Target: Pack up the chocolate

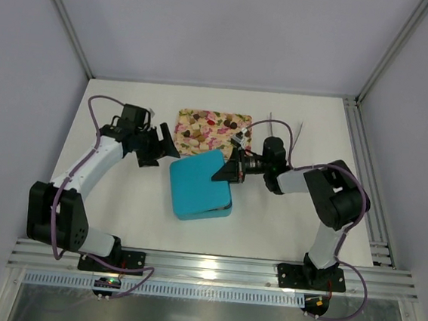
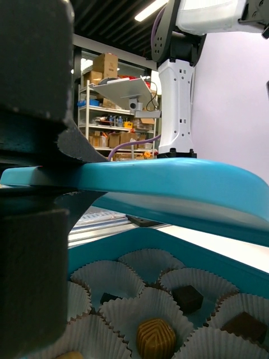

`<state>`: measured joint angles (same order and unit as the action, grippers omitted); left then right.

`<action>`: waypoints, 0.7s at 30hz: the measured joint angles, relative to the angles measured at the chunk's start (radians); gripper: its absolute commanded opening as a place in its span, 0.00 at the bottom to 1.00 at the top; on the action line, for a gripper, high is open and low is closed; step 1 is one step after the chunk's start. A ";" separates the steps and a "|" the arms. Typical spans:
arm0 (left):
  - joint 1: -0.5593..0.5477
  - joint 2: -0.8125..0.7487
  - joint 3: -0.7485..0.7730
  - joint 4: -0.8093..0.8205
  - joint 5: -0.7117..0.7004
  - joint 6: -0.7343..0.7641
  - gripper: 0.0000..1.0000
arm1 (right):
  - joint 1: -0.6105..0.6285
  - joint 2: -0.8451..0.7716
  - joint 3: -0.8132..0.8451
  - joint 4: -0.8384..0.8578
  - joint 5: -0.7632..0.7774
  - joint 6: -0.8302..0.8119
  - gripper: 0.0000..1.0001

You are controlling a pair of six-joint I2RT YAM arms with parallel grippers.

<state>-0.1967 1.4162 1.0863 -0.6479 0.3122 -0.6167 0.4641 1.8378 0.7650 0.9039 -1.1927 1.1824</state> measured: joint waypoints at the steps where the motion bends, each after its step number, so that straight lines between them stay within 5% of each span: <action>1: 0.000 -0.003 -0.013 0.007 0.010 -0.005 0.83 | 0.000 0.006 0.000 0.009 0.001 0.005 0.04; 21: -0.046 -0.023 -0.142 0.135 0.109 -0.040 0.84 | -0.007 0.095 0.008 0.137 0.009 0.081 0.04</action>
<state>-0.2424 1.3937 0.9447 -0.5125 0.4210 -0.6563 0.4572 1.9331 0.7734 1.0412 -1.1835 1.2633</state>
